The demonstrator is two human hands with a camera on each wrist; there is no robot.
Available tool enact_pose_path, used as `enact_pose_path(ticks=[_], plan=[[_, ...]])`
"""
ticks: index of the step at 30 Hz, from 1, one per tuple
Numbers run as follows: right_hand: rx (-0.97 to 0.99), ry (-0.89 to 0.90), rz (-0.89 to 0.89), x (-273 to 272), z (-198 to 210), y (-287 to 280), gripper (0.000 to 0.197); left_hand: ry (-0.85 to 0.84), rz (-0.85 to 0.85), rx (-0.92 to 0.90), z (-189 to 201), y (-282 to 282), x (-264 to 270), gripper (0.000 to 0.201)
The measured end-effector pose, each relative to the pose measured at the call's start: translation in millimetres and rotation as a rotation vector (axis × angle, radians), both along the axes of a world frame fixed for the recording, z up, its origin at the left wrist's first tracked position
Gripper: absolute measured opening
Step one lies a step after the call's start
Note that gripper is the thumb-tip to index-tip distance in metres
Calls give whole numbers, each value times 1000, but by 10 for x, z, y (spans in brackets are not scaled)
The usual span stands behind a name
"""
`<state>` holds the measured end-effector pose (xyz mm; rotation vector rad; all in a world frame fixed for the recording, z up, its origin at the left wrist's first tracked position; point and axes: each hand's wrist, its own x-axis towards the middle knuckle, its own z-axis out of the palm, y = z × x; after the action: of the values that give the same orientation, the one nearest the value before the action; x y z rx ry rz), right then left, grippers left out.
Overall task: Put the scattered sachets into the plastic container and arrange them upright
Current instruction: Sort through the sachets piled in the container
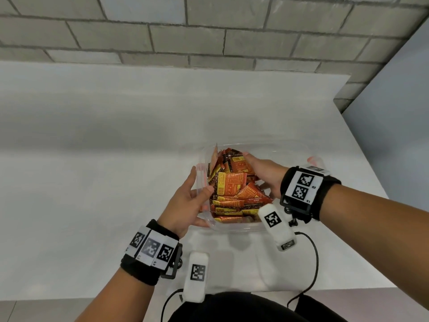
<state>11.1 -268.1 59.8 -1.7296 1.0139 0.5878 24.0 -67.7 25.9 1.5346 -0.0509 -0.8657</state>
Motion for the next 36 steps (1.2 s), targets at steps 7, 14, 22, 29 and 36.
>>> enact_pose_path(ticks=[7,14,22,29,36], plan=[[54,-14,39,47,-80,230,96,-7,-12,8,-3,-17,1,65],[87,-9,1,-31,50,79,99,-28,-12,0,-39,5,16,67],[151,48,-65,-425,-50,-52,87,-26,-8,-25,-32,1,6,64],[198,-72,-20,-358,-296,107,117,-2,14,-15,-17,-31,-18,64],[158,-18,49,-415,34,187,113,8,17,32,24,-37,-42,66]])
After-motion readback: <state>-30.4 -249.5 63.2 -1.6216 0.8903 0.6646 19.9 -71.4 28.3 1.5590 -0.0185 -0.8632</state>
